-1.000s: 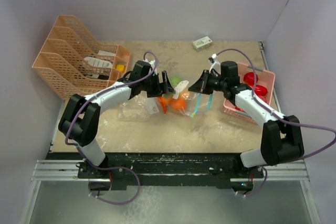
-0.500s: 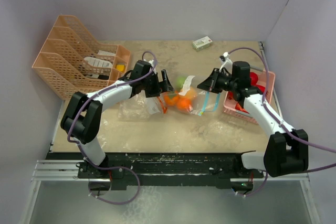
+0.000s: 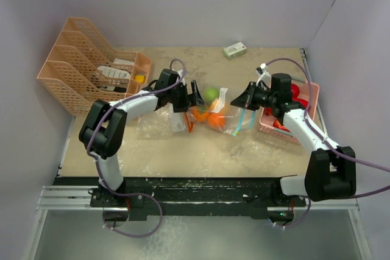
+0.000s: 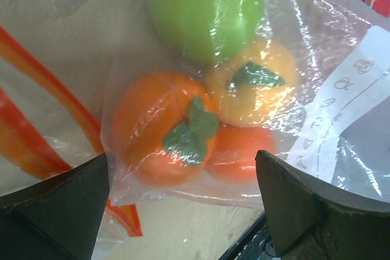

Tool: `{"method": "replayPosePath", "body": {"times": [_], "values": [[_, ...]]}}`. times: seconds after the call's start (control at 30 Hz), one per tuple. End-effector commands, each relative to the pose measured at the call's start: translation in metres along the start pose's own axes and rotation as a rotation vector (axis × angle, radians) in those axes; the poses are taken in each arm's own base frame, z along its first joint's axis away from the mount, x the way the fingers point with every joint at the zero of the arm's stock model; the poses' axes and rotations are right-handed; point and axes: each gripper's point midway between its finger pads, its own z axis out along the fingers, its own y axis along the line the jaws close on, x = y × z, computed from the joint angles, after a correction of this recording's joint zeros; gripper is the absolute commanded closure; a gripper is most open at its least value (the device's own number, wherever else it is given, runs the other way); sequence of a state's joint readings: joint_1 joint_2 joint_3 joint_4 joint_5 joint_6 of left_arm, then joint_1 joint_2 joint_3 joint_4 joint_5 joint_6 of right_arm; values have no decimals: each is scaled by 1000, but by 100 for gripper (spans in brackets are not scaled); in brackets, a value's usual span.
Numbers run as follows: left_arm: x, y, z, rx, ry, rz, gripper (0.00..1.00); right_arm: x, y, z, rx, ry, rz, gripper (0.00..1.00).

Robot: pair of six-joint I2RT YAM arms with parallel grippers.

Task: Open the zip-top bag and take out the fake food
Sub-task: Open the zipper of the food storage bag at the center of the board.

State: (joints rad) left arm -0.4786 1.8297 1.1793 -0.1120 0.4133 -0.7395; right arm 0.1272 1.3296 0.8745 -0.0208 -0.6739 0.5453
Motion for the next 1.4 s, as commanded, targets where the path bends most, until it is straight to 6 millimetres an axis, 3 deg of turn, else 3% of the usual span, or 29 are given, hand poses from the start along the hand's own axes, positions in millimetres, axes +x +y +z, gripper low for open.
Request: {"method": "replayPosePath", "body": {"times": [0.0,0.07,0.27,0.33,0.57,0.7,0.8,0.93,1.07,1.1,1.23,1.37], "values": [[-16,-36,11,138,-5,93,1,0,6,1,-44,-1,-38,100],[-8,-39,19,154,26,97,2,1,6,1,-46,3,-36,100],[4,-42,25,160,39,96,56,3,1,3,-32,19,-36,100],[5,-39,25,151,38,93,67,4,-1,4,-19,21,-38,100],[5,-28,25,96,30,67,100,0,-10,-1,52,-2,-52,60],[8,-21,24,84,27,43,100,-7,-23,-10,122,-35,-50,43],[10,-16,23,82,26,23,100,-14,-34,-21,193,-77,-36,43],[11,-13,20,77,21,18,100,-30,-44,-43,305,-189,-17,57],[12,-11,18,73,20,14,100,-36,-47,-55,337,-230,-10,53],[12,-10,18,72,21,12,100,-33,-48,-53,335,-215,0,55],[12,-12,18,82,19,11,100,-25,-59,-53,372,-198,58,86],[11,-13,16,78,14,14,100,-30,-62,-65,389,-242,74,95]]}}
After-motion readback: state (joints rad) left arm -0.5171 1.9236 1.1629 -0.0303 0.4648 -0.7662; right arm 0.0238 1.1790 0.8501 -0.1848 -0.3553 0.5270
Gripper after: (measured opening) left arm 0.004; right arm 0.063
